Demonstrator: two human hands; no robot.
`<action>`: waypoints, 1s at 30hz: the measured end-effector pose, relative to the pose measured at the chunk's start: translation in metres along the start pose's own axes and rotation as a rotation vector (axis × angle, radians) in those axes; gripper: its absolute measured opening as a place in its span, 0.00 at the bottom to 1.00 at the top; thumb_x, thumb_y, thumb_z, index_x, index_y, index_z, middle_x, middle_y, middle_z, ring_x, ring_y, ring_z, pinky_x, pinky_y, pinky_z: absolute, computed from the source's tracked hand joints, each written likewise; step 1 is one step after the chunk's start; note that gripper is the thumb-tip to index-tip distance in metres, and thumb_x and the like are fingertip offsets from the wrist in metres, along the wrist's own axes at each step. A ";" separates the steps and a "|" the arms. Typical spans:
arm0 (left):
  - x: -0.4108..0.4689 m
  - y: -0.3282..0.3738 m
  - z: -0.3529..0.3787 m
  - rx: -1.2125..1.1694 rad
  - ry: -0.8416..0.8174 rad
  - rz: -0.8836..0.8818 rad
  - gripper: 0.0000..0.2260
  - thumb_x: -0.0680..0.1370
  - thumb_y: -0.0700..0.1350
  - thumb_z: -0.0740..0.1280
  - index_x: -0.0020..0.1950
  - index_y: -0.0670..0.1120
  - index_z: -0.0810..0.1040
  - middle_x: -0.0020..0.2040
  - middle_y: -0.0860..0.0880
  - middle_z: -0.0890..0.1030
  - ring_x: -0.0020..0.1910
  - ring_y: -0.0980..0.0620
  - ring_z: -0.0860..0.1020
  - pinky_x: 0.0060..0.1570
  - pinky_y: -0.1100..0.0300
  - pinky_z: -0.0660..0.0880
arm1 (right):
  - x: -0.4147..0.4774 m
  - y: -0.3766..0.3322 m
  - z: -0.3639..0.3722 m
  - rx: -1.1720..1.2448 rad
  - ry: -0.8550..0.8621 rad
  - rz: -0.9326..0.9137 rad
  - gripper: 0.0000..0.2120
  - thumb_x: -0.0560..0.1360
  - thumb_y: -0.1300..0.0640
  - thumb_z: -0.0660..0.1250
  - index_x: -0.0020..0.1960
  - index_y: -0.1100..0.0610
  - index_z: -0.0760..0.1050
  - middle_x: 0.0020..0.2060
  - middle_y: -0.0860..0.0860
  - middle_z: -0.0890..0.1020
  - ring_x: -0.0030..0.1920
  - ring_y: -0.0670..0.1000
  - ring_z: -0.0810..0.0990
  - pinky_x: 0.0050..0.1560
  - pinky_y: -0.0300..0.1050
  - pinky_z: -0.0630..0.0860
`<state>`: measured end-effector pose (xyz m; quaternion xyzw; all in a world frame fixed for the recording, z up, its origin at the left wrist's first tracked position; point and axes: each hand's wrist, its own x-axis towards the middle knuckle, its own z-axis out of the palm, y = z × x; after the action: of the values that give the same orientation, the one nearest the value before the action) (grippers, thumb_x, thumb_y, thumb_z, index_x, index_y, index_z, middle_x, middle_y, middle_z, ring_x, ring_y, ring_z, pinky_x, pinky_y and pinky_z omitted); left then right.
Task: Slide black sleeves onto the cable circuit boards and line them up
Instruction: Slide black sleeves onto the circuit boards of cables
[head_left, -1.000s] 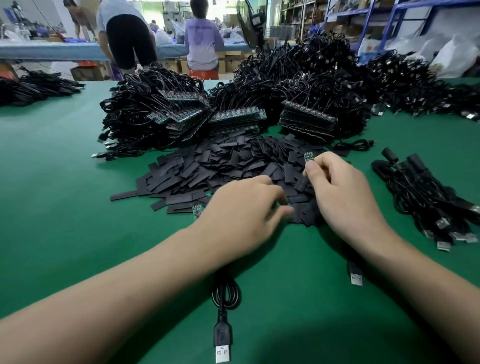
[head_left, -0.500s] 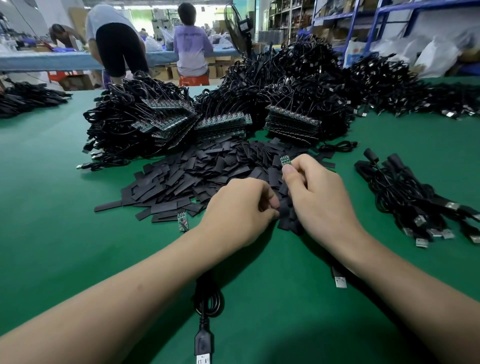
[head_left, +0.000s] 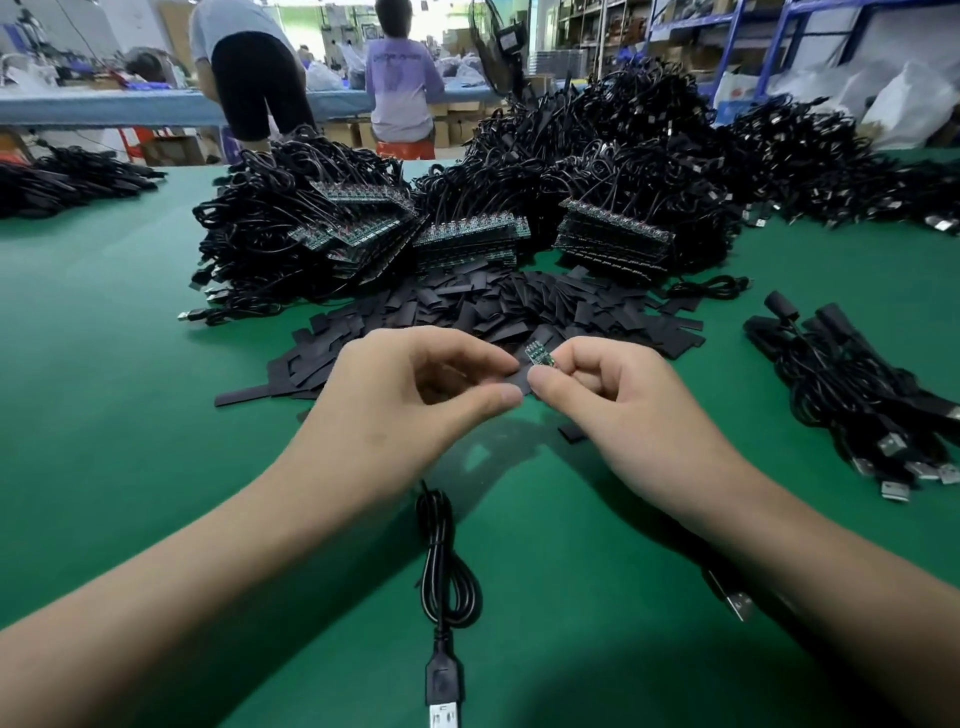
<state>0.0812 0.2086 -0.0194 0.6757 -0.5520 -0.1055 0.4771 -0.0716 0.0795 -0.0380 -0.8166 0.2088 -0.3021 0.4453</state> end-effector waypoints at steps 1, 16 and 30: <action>-0.003 0.001 -0.001 0.119 0.037 0.079 0.12 0.69 0.56 0.77 0.50 0.55 0.87 0.40 0.58 0.85 0.40 0.61 0.82 0.43 0.70 0.75 | -0.001 0.000 0.001 0.019 -0.005 -0.001 0.18 0.76 0.43 0.66 0.43 0.60 0.75 0.28 0.50 0.66 0.32 0.51 0.63 0.36 0.55 0.65; -0.016 -0.015 -0.018 0.177 0.110 0.156 0.07 0.70 0.48 0.79 0.48 0.52 0.88 0.43 0.58 0.85 0.45 0.58 0.84 0.49 0.61 0.79 | -0.007 -0.008 -0.006 -0.192 -0.201 -0.006 0.17 0.79 0.39 0.59 0.42 0.50 0.78 0.29 0.53 0.66 0.29 0.46 0.63 0.31 0.47 0.61; -0.018 -0.019 -0.014 0.190 0.051 0.179 0.08 0.71 0.49 0.78 0.50 0.52 0.88 0.45 0.56 0.84 0.40 0.54 0.82 0.43 0.57 0.79 | -0.011 -0.013 -0.006 -0.312 -0.240 -0.019 0.14 0.81 0.46 0.63 0.39 0.51 0.77 0.25 0.44 0.68 0.27 0.44 0.63 0.29 0.39 0.62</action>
<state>0.0958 0.2298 -0.0335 0.6682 -0.6055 0.0075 0.4322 -0.0828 0.0886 -0.0276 -0.9077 0.1910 -0.1708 0.3322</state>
